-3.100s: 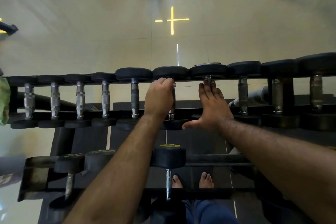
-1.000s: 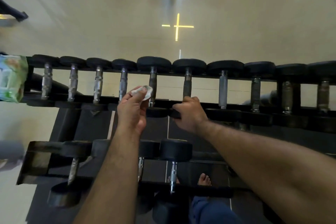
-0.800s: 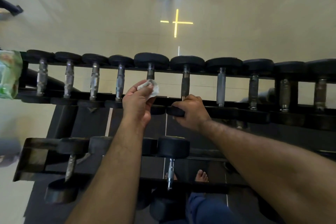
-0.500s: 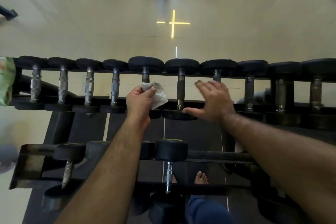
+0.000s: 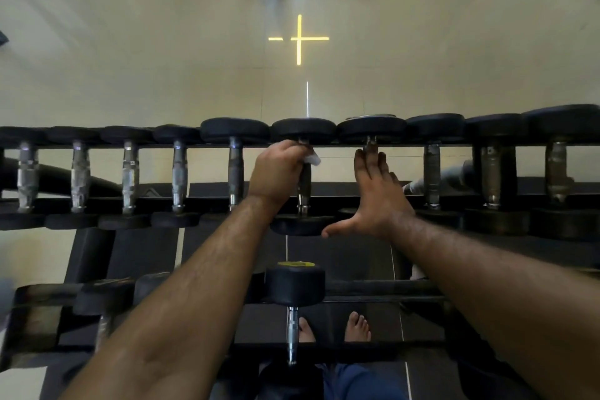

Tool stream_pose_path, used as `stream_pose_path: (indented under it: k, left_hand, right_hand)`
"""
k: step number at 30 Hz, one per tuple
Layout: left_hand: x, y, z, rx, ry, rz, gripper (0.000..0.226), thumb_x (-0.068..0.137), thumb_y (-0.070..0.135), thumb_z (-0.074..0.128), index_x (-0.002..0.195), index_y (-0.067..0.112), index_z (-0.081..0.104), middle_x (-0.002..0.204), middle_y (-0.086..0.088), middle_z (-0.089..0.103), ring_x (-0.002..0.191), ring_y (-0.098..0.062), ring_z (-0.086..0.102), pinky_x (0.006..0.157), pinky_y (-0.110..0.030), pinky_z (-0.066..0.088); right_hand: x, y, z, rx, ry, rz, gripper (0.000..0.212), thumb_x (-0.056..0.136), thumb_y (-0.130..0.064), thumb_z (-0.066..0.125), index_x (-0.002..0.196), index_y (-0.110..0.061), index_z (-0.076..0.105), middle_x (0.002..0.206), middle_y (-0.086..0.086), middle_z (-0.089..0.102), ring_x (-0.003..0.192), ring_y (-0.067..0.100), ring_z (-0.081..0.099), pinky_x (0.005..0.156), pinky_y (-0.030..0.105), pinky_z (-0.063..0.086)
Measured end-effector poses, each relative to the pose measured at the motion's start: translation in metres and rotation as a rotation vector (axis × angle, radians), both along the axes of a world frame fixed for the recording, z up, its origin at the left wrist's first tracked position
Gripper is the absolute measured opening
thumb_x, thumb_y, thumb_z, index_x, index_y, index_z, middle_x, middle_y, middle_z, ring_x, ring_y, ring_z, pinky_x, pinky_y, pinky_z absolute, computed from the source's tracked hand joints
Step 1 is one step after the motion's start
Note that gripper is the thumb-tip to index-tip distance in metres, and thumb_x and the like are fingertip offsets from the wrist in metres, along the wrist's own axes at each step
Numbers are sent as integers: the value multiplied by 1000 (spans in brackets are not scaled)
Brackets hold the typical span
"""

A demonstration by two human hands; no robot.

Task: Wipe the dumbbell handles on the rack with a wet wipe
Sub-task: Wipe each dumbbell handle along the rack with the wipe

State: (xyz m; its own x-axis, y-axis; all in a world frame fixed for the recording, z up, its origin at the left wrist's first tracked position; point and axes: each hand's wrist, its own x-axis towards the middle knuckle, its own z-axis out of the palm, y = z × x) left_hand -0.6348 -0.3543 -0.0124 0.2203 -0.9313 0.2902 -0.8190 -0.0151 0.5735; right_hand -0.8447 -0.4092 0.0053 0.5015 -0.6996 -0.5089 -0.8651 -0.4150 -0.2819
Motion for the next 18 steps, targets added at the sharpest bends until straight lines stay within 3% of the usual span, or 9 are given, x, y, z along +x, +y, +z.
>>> stream_pose_path:
  k: [3,6,9,11,13,16,18]
  left_hand:
    - [-6,3,-8,48,-4,-35,13,93,17,72,98,19,83,112,2,75,105,-21,66,90,-35,55]
    - [0,18,-7,204,-51,-143,25,93,19,67,113,15,81,122,-4,71,110,-25,63,96,-43,56]
    - [15,38,2,529,24,-349,29,95,15,62,116,24,80,116,5,67,105,-11,61,97,-38,56]
    - [23,36,8,649,66,-383,26,94,8,67,111,22,81,105,7,66,98,-11,63,93,-40,56]
    - [24,23,15,470,3,-272,22,93,5,68,104,19,81,99,5,65,90,-15,62,85,-42,58]
    - [16,1,14,94,-200,-20,21,91,2,70,109,9,78,97,-6,65,86,-23,60,76,-36,56]
    - [6,-7,-1,88,-352,-38,23,86,-1,71,107,5,75,99,-10,65,87,-28,60,76,-41,58]
  right_hand:
    - [0,1,2,-6,8,10,180,38,-107,66,165,-23,-30,162,2,-54,160,34,-28,133,60,8]
    - [-1,1,3,-1,7,13,177,42,-105,68,166,-23,-28,159,0,-57,160,36,-29,133,59,6]
    - [-2,1,5,11,7,18,176,43,-104,70,166,-24,-27,158,0,-58,159,36,-31,133,58,2]
    - [-2,1,6,13,7,16,176,43,-103,72,167,-26,-27,157,0,-59,158,36,-32,131,56,-3]
    - [-1,2,7,26,9,20,176,42,-102,73,166,-28,-27,155,-1,-61,157,36,-33,129,54,-6]
    - [0,2,8,33,24,14,177,41,-102,74,166,-29,-29,154,0,-63,156,36,-35,130,55,-8]
    - [1,2,7,33,38,11,177,41,-103,72,165,-30,-30,153,0,-63,156,36,-35,130,55,-8]
